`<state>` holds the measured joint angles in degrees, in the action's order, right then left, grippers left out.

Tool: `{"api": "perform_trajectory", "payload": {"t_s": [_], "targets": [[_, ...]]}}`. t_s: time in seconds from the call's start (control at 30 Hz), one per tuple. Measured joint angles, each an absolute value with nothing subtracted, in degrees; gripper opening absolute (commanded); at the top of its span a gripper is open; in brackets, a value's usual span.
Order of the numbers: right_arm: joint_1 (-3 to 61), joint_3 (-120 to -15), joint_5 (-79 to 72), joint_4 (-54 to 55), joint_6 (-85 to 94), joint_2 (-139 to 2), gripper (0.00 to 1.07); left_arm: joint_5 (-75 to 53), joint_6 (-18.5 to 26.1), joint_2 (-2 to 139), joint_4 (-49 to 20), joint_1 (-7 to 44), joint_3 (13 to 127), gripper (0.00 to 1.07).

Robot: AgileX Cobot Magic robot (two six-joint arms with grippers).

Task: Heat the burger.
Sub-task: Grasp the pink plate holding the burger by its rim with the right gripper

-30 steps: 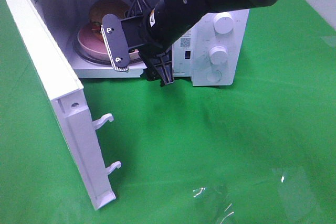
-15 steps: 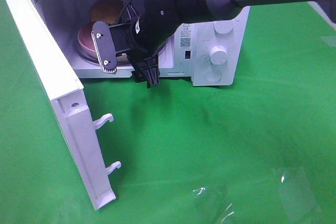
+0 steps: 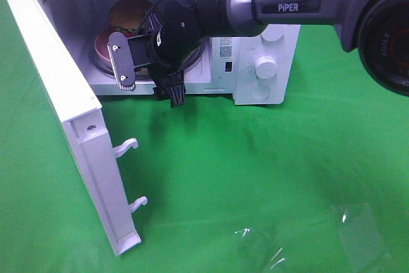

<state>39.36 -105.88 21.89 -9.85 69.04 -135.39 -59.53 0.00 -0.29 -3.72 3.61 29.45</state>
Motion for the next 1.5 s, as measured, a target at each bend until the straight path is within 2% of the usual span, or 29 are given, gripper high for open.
{"api": "perform_trajectory", "payload": {"t_s": [0.73, 0.87, 0.9, 0.93, 1.03, 1.1, 1.13, 1.17, 1.2, 1.27, 1.5], "targets": [[38.7, -112.5, 22.6, -7.7, 69.0, -140.8, 0.76, -59.5, 0.0, -0.3, -3.3, 3.6, 29.5, 0.82], [38.1, -112.5, 22.6, -7.4, 69.0, -141.0, 0.62, -59.5, 0.0, -0.3, -3.3, 3.6, 29.5, 0.82], [38.1, -112.5, 22.6, -7.4, 69.0, -141.0, 0.62, -59.5, 0.0, -0.3, -3.3, 3.6, 29.5, 0.82], [38.1, -112.6, 22.6, -7.4, 69.0, -141.0, 0.56, -59.5, 0.0, -0.3, -3.3, 3.6, 29.5, 0.82], [38.1, -112.6, 22.6, -7.2, 69.0, -141.0, 0.51, -59.5, 0.0, -0.3, -3.3, 3.6, 29.5, 0.82], [38.1, -112.6, 22.5, -6.5, 69.0, -141.0, 0.29, -59.5, 0.0, -0.3, -3.3, 3.6, 29.5, 0.82], [38.1, -112.6, 22.5, -6.5, 69.0, -141.0, 0.29, -59.5, 0.0, -0.3, -3.3, 3.6, 29.5, 0.82], [38.1, -112.6, 23.3, -6.0, 69.0, -141.0, 0.17, -59.5, 0.0, -0.3, -3.3, 3.6, 29.5, 0.82], [38.1, -112.6, 23.3, -6.0, 69.0, -141.0, 0.17, -59.5, 0.0, -0.3, -3.3, 3.6, 29.5, 0.82], [38.3, -112.6, 23.5, -5.4, 69.0, -140.9, 0.02, -59.5, 0.0, -0.3, -3.3, 3.6, 29.5, 0.82], [38.2, -112.7, 22.9, -5.5, 69.2, -140.9, 0.00, -59.5, 0.0, -0.3, -3.2, 3.6, 29.5, 0.82]]}}
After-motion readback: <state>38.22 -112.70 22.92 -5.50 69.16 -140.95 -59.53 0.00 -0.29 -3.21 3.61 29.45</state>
